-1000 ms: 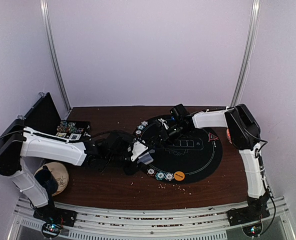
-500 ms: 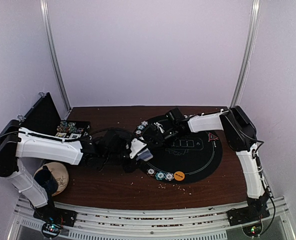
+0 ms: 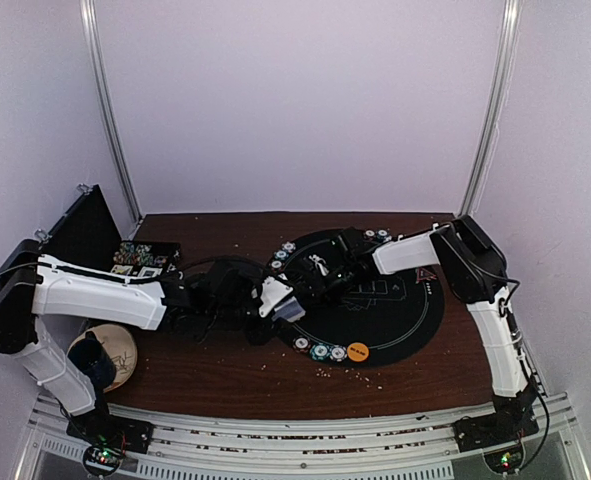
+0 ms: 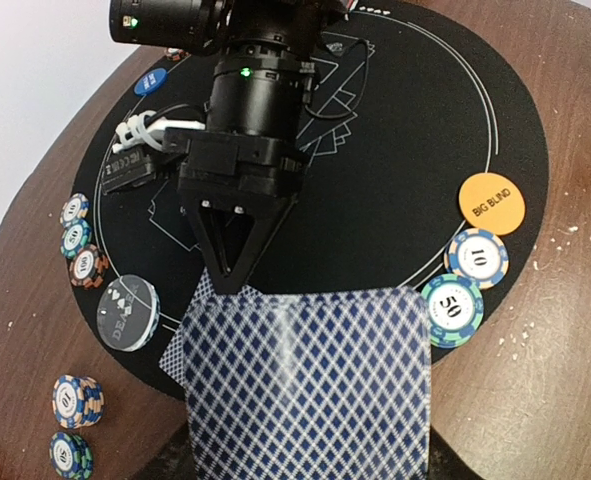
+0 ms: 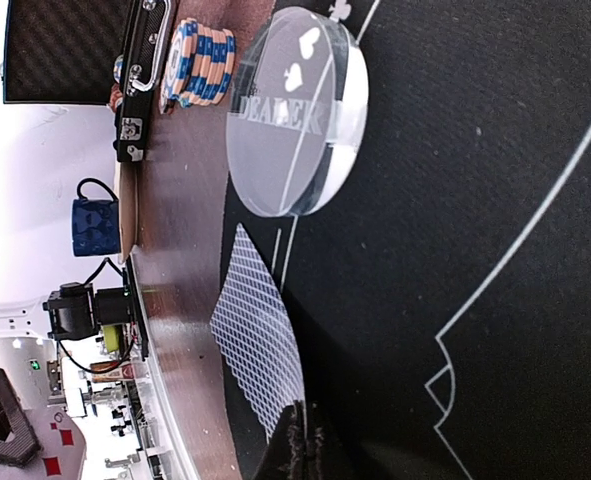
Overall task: Distribute texas hold em gaming equipment
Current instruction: Distribute the poker card in the dealer area.
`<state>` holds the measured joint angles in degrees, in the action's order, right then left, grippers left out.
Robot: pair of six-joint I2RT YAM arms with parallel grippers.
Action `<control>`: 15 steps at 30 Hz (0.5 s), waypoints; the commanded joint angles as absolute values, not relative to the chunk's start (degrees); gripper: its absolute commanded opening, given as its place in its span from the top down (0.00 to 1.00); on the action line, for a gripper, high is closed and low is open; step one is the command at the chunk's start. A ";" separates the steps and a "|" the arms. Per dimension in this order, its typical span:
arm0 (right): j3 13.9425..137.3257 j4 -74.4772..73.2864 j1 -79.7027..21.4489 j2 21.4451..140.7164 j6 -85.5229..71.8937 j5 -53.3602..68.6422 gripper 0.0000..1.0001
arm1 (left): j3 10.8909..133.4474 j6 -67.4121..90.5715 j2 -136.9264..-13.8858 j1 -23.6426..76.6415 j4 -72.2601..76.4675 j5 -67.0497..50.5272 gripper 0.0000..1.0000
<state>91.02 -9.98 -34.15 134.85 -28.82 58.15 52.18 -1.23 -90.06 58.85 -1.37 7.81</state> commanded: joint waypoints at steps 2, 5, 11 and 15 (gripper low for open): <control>91.86 -8.16 -35.22 135.84 -30.00 54.58 0.98 | 52.74 -0.60 -90.97 58.36 1.50 8.20 0.87; 91.72 -7.80 -35.33 135.71 -30.39 53.95 0.98 | 52.89 -0.61 -91.10 58.36 1.49 8.11 0.87; 89.76 -2.41 -35.42 135.03 -34.54 53.22 1.00 | 52.81 -0.50 -91.10 58.36 1.54 8.02 0.87; 90.35 -2.33 -35.66 134.97 -34.65 53.03 0.98 | 52.85 -0.52 -91.21 58.36 1.55 7.91 0.87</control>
